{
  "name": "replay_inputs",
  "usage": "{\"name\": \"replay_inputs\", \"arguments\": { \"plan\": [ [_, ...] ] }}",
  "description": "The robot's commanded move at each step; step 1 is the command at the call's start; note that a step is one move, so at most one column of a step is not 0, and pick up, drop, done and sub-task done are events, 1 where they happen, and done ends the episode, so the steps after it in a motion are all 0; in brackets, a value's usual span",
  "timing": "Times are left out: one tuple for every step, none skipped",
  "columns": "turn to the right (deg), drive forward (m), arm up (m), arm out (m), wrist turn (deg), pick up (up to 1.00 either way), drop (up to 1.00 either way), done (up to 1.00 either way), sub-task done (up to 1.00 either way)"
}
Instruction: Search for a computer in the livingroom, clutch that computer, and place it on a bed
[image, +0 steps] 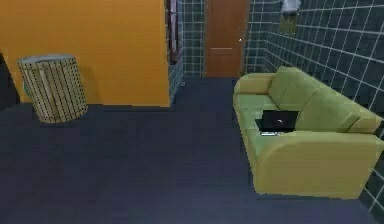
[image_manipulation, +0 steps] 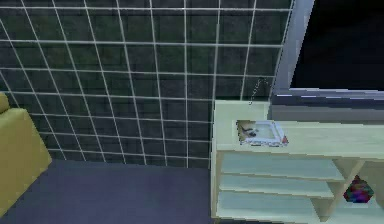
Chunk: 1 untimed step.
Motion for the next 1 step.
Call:
{"name": "replay_inputs", "arguments": {
  "plan": [
    [0.0, 1.00, 0.00, 0.00, 0.0, 0.00, 0.00, 0.00, 0.00]
  ]
}}
